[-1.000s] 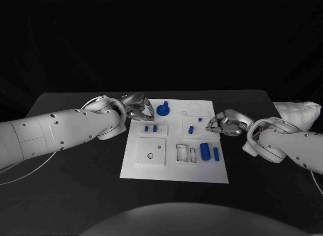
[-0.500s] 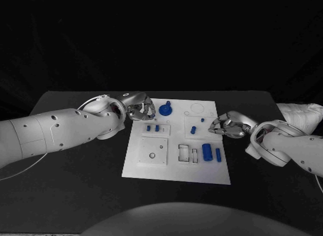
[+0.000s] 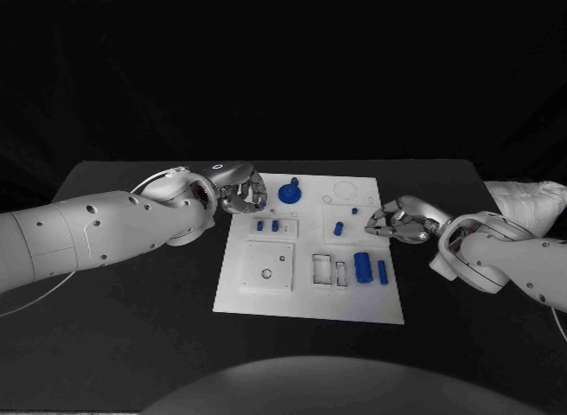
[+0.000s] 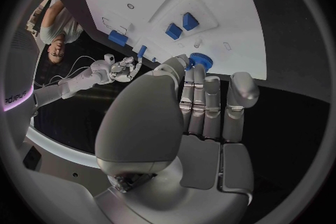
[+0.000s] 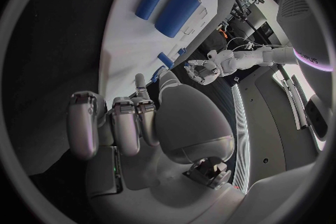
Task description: Assemble the parts on the task board
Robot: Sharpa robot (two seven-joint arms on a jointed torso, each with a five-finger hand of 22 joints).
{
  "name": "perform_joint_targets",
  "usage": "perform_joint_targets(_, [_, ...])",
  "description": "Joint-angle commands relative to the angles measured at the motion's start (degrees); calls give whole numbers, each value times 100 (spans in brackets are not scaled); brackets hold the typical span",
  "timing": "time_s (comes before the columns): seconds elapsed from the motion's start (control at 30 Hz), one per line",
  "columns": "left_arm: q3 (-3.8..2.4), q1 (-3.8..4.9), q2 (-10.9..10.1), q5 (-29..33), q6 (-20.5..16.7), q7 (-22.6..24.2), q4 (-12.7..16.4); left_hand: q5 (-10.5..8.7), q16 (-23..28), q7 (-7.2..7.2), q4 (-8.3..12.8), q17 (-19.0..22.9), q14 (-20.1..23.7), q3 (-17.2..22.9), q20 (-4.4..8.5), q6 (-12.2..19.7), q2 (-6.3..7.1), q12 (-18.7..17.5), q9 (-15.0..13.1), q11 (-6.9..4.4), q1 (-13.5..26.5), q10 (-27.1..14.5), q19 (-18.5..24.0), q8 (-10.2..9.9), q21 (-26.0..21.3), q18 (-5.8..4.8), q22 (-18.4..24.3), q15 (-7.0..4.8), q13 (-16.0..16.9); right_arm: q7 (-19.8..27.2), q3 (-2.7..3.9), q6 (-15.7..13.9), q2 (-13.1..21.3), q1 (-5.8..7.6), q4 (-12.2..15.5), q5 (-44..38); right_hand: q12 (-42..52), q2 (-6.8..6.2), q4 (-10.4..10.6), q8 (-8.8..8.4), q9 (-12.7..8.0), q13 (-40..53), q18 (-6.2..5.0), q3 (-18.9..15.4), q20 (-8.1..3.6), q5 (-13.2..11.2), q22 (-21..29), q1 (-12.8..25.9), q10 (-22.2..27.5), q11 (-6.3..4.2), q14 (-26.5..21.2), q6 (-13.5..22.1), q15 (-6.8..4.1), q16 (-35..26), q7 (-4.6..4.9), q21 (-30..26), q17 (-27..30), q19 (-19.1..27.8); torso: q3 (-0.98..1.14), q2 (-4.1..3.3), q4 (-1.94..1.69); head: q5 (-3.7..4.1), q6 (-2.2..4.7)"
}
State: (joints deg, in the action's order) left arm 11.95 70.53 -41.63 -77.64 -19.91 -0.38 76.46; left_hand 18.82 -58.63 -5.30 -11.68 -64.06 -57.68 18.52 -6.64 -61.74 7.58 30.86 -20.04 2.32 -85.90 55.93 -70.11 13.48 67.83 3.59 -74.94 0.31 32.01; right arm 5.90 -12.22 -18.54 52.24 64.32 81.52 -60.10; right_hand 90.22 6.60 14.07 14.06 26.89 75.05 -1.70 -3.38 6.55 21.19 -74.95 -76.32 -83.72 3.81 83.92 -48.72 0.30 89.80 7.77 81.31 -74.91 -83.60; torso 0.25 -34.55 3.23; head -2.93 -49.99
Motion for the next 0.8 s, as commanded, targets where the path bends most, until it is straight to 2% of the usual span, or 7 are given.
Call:
perform_joint_targets(0.03, [-2,1,4,-95,-25,-45,11,110,190,-8,-13,208,67,24,-2,-55,1,-94,-13,2,-94,108,-4,23,65,105,-823,-9,-125,50,-1,23,-2,-10,4,-9,-22,-25,22,-4,-5,1495,-87,17,16,5,-1164,-33,-628,-5,608,-47,9,20,-4,-20,-1509,34,0,-4,1,-2,-1])
perform_joint_targets(0.1, [-2,1,1,-98,-58,-38,10,198,313,-10,3,383,-28,50,7,-92,11,-221,-20,-5,-126,272,-58,36,146,113,-838,-18,-288,47,-1,27,-3,-12,3,-9,-22,-25,22,-4,-5,1495,-87,17,16,5,-1164,-33,-628,-5,608,-47,9,20,-4,-20,-1509,34,0,-4,1,5,-1])
perform_joint_targets(0.23, [-2,1,-1,-101,-110,-46,1,225,458,-13,14,608,-163,99,-8,-120,34,-464,-11,0,-143,478,-91,19,217,124,-846,-29,-563,41,-1,37,-5,-15,0,-9,-22,-28,24,-3,-5,1495,-89,15,16,1,-1162,-30,-628,-5,608,-50,9,20,-4,-27,-1509,39,1,-1,-2,-1,-1])
perform_joint_targets(0.4, [-2,1,10,-103,-206,-76,-34,247,527,-26,50,731,-241,163,1,-150,26,-589,-8,-6,-189,677,-166,11,309,120,-869,-40,-724,32,-1,44,-9,-18,-5,-9,-22,-28,24,-3,-5,1495,-89,15,16,1,-1162,-30,-628,-5,608,-50,9,20,-4,-27,-1509,39,0,-4,1,7,-1])
perform_joint_targets(0.47, [-2,1,34,-96,-257,-92,-72,246,609,-34,54,849,-317,225,13,-167,38,-774,-3,1,-193,838,-208,0,358,116,-878,-44,-908,28,-1,49,-12,-19,-11,-9,-22,-30,25,-2,-5,1495,-90,14,16,-1,-1160,-30,-628,-6,608,-52,9,20,-5,-31,-1509,42,0,-4,0,12,-1])
perform_joint_targets(0.63, [-7,4,131,83,-305,-109,-223,233,638,-36,80,947,-488,386,29,-206,74,-1149,33,3,-209,1153,-291,-41,454,99,-900,-55,-1269,24,-1,49,-19,-21,-18,-9,-22,-30,25,-2,-5,1495,-90,14,16,-1,-1160,-30,-628,-6,608,-52,9,20,-5,-31,-1509,42,2,-3,4,9,-1])
perform_joint_targets(0.8, [-13,7,241,381,-217,-152,-393,238,553,-66,81,918,-631,448,36,-199,90,-1394,70,29,-169,1288,-386,-87,558,77,-929,-47,-1502,18,-1,53,-20,-21,-15,-9,-22,-30,25,-1,-4,1495,-91,14,16,-3,-1159,-30,-628,-6,608,-56,9,20,-6,-35,-1509,45,1,-5,7,30,-1])
